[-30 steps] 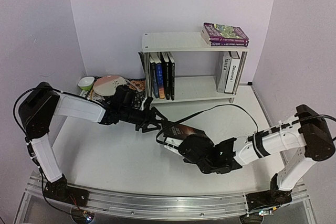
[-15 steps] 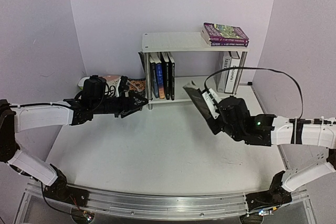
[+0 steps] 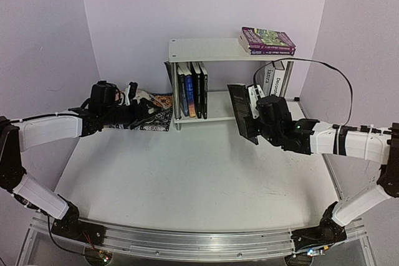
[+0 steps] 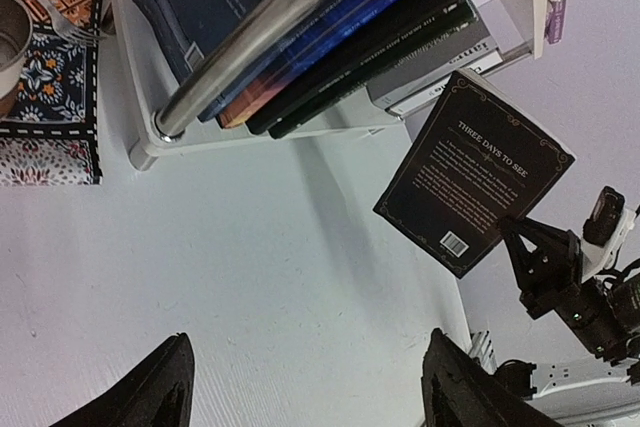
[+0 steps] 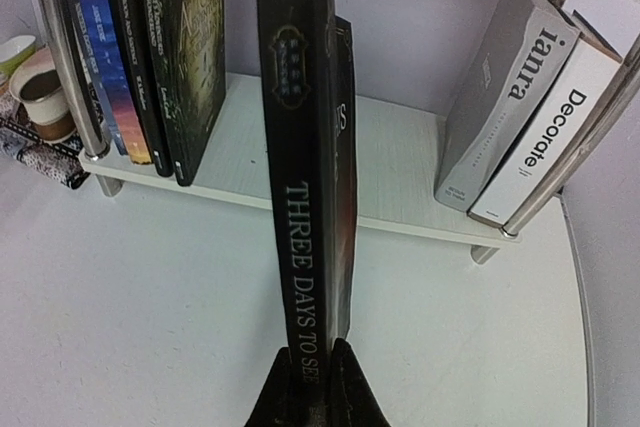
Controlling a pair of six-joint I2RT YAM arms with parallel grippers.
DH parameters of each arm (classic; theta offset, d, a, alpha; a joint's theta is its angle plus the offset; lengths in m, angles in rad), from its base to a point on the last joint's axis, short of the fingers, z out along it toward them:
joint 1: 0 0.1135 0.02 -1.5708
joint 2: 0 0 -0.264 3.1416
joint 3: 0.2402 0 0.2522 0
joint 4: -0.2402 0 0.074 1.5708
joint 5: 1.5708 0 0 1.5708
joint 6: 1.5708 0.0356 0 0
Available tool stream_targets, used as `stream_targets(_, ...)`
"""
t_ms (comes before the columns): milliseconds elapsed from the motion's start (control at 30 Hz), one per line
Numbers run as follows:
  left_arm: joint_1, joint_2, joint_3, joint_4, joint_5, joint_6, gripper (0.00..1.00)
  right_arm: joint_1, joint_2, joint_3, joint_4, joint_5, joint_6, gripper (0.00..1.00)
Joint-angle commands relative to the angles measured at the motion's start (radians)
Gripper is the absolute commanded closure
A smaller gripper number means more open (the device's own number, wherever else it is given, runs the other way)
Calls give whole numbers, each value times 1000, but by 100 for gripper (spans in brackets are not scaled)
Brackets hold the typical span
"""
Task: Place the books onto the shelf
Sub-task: Place the book on the shelf.
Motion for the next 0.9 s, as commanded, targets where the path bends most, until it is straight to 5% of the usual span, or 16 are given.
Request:
stream_targets(0, 44, 26, 93, -6, 2, 39, 21, -21, 28, 100, 164, -3, 24, 100)
stream_targets(867, 134, 361, 467, -16, -54, 85, 26, -145, 318, 165, 711, -229, -31, 100)
